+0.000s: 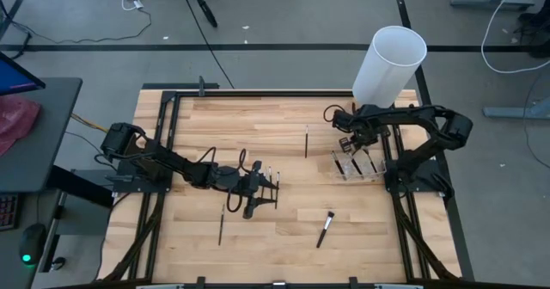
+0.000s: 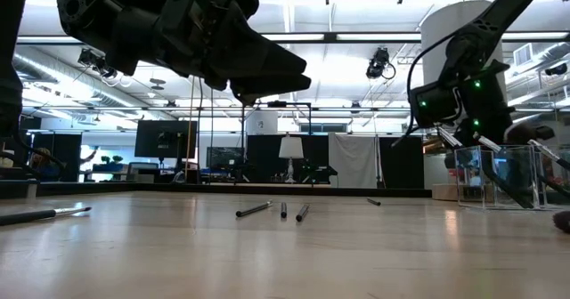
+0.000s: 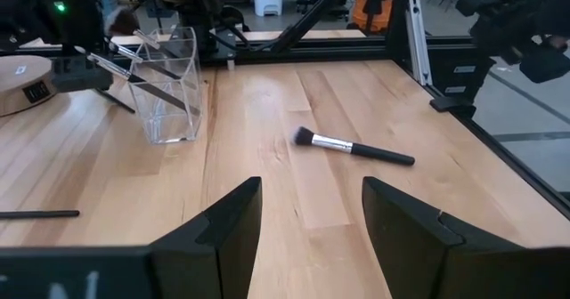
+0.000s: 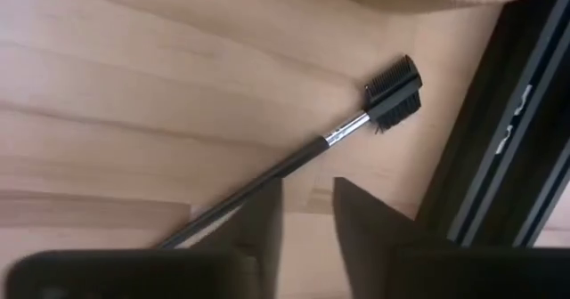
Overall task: Put items in baskets/containers
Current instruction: Put the black brow brush into the transparent bin
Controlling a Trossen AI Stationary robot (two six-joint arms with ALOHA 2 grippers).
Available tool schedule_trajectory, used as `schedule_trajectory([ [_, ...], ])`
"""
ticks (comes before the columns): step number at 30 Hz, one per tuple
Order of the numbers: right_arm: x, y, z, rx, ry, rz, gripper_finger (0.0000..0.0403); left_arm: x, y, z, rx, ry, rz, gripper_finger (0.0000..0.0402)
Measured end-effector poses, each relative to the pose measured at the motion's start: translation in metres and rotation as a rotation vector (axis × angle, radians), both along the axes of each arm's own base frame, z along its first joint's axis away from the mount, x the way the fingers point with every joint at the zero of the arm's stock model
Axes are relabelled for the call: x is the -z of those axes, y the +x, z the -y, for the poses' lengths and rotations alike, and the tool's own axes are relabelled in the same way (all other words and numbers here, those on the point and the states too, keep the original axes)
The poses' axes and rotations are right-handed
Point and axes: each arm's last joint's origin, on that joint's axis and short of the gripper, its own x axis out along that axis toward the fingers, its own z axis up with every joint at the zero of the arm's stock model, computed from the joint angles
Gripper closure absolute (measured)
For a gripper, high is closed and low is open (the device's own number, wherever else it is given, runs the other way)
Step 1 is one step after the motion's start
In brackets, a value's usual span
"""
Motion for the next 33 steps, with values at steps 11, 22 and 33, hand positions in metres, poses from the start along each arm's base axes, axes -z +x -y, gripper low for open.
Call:
schedule_trajectory([
  [11,0.004,-0.003,0.009,0.042,-0.014,0.063,0.0168,0.001,0.000,0.000,0.000,0.003,-0.010,0.0204],
  [22,0.005,0.011,0.017,0.032,-0.008,0.267,0.0207,0.001,0.000,0.000,0.001,0.003,-0.010,0.0204],
  [33,0.005,0.032,0.020,-0.067,-0.014,0.487,0.0217,0.001,0.000,0.000,0.001,0.003,-0.010,0.0204],
])
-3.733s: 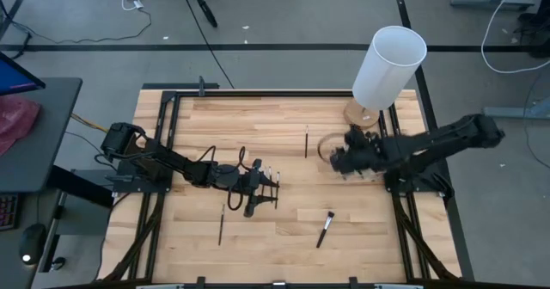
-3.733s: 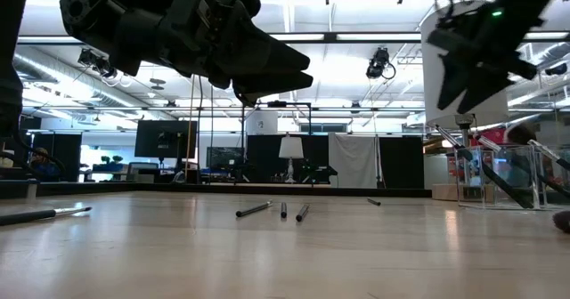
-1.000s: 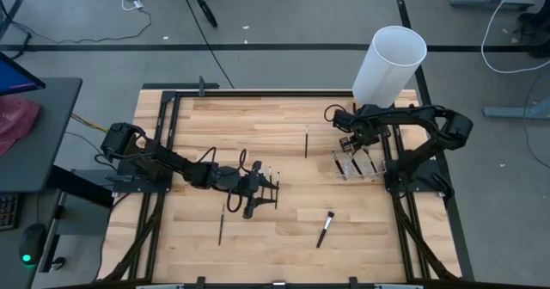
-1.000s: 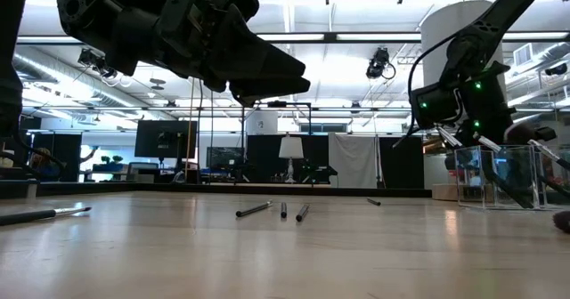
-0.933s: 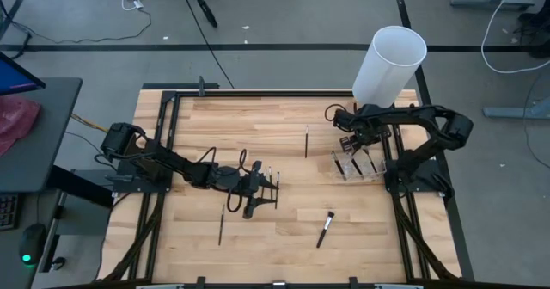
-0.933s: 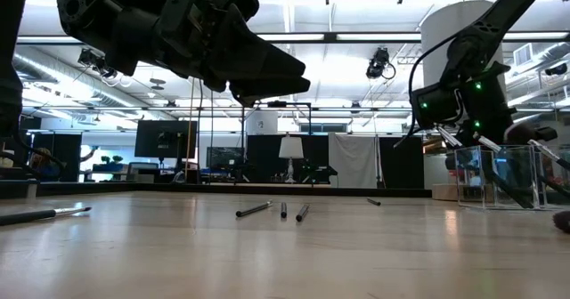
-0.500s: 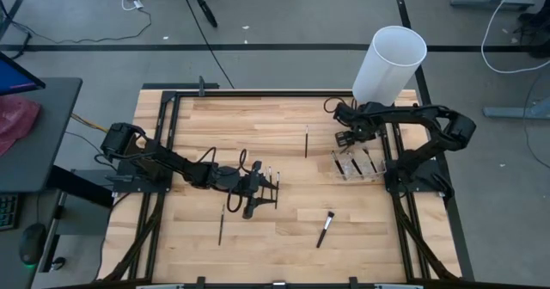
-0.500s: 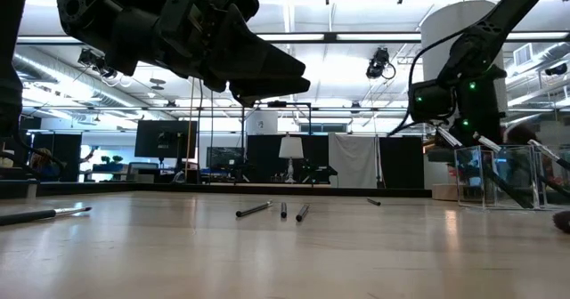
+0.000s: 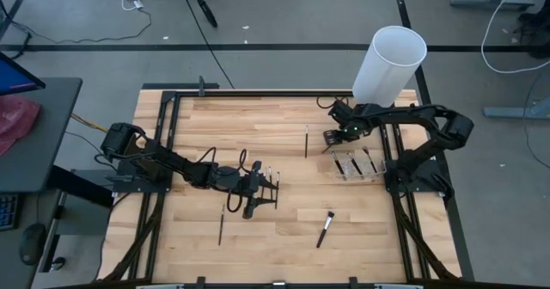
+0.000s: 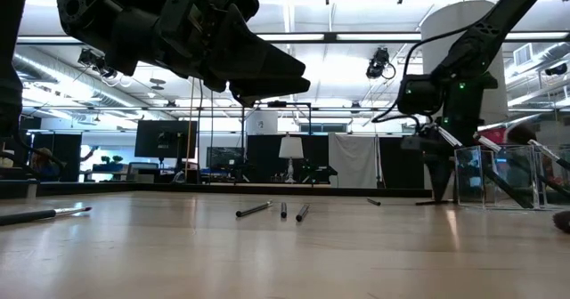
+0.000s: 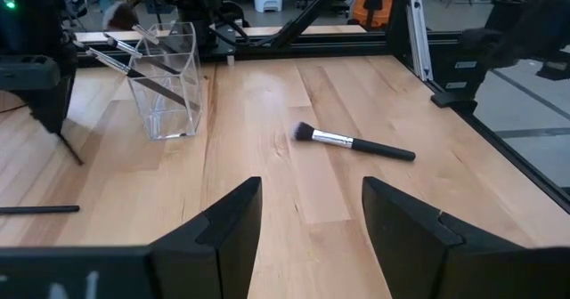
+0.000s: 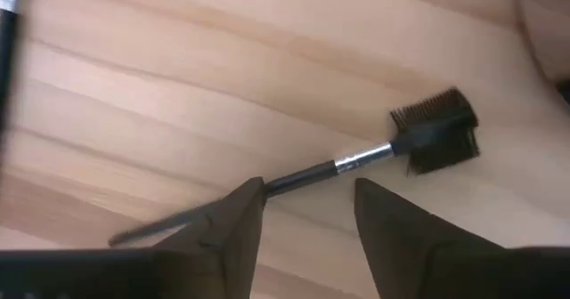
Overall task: Put items in baskets/containers
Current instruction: Put the black brow brush into the transparent bin
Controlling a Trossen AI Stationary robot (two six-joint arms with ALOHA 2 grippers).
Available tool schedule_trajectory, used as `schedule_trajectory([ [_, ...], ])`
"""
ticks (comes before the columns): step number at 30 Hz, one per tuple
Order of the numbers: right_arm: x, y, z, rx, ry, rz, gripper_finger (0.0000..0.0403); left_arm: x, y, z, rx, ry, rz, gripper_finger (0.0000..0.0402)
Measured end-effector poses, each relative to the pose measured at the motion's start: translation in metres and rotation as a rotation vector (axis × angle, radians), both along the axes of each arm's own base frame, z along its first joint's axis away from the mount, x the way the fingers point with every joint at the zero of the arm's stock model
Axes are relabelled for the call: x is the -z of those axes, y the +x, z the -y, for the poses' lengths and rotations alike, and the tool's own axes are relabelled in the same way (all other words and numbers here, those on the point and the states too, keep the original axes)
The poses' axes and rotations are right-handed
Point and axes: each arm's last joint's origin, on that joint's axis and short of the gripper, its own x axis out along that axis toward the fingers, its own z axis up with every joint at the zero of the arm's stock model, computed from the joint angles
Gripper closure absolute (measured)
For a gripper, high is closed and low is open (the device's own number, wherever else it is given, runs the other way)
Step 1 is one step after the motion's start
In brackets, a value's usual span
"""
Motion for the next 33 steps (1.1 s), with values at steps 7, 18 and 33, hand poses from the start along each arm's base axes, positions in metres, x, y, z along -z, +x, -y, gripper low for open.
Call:
schedule_trajectory([
  [7,-0.001,0.004,-0.001,0.018,-0.022,0.025,0.0157,0.000,0.000,0.000,0.000,0.000,0.000,0.0204],
  [18,-0.002,0.010,0.003,0.072,-0.120,0.044,0.0157,0.000,0.000,0.000,0.000,0.000,0.000,0.0204],
  [33,0.013,0.042,-0.008,-0.230,-0.253,0.093,0.0223,0.000,0.000,0.000,-0.002,0.000,0.000,0.0204],
])
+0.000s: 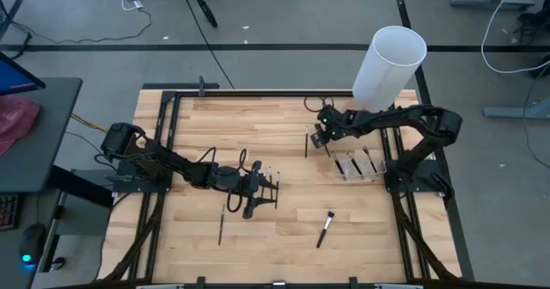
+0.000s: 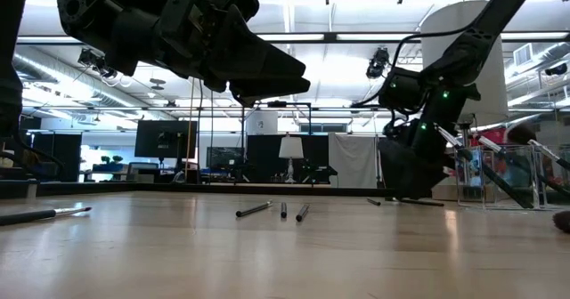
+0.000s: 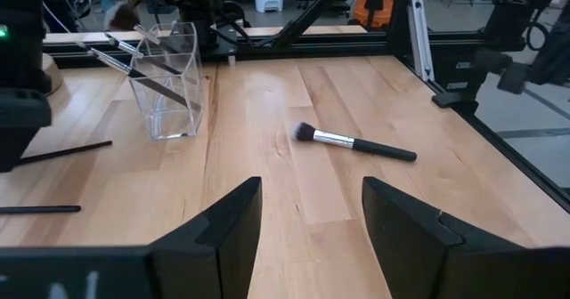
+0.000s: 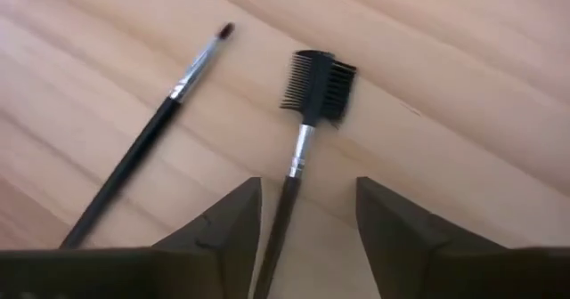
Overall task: Put items in baskets/containers
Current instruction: Put the black brow brush into the transparent bin
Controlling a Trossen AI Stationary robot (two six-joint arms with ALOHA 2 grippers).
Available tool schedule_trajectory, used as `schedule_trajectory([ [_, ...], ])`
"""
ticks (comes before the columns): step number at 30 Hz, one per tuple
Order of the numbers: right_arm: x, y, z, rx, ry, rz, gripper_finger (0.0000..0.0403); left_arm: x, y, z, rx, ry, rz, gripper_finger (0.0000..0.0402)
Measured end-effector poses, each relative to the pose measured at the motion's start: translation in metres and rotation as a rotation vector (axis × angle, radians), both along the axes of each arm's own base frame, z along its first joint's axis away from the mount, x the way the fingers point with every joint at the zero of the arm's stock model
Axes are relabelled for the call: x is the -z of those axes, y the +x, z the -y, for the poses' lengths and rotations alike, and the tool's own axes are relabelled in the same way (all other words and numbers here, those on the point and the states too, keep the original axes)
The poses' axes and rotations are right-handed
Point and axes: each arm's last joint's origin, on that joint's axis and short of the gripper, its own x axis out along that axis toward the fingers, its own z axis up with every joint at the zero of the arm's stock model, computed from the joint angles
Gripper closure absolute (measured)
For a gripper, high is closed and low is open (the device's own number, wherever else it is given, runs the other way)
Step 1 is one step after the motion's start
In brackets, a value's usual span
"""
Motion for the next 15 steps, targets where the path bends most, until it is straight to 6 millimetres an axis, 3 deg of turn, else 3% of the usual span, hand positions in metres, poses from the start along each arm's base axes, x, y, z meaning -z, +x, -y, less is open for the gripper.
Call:
schedule_trajectory([
  [15,0.001,0.016,-0.035,-0.117,-0.161,-0.078,0.0234,0.000,0.000,0.000,0.000,-0.002,0.000,0.0204],
])
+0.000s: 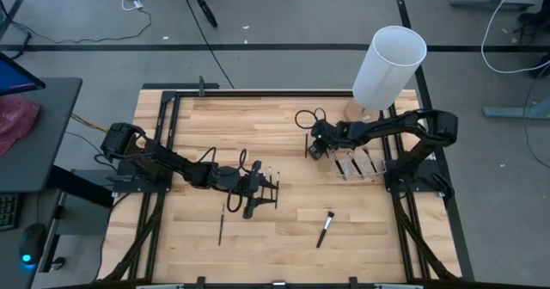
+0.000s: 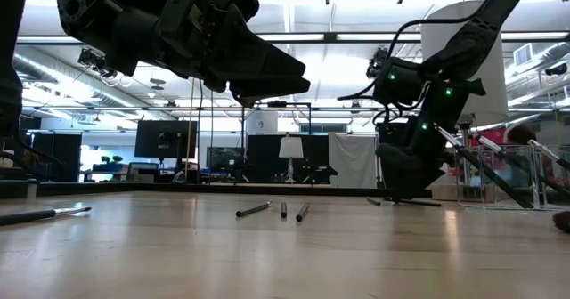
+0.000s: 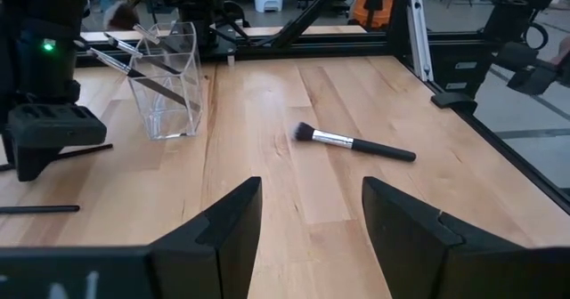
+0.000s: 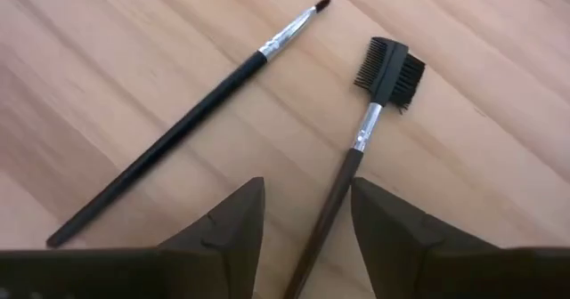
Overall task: Put items in baskets/containers
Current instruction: Put the black brow brush into the transparent bin
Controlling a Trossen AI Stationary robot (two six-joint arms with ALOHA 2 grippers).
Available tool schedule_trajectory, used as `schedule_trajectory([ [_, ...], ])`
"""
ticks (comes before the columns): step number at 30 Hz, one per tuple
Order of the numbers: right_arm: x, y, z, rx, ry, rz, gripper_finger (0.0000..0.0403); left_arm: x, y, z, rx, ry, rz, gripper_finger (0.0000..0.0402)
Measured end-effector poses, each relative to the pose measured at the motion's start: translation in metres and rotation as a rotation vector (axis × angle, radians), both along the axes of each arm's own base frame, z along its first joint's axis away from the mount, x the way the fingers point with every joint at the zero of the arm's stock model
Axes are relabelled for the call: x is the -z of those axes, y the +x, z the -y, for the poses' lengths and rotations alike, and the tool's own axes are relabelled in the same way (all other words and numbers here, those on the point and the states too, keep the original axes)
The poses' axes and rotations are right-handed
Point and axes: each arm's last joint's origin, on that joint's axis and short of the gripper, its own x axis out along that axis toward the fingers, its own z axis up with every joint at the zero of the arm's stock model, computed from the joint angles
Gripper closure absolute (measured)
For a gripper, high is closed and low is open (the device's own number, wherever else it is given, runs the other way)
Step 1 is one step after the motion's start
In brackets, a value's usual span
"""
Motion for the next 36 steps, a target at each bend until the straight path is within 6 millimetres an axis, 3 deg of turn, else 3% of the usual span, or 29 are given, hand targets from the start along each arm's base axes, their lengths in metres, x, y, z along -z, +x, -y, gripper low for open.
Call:
schedule_trajectory([
  [14,0.016,0.010,0.007,0.042,-0.070,0.014,0.0316,0.000,0.000,0.000,0.000,0.001,-0.001,0.0204],
  [22,0.017,0.008,0.008,0.032,-0.084,-0.008,0.0389,0.000,0.000,0.000,0.000,0.000,-0.001,0.0204],
  [28,0.017,0.008,0.005,0.008,-0.090,-0.032,0.0394,0.000,0.000,0.000,-0.001,-0.006,-0.003,0.0204],
  [36,0.011,0.011,-0.015,-0.019,-0.146,-0.034,0.0399,0.002,-0.001,0.000,-0.002,-0.008,-0.017,0.0204],
])
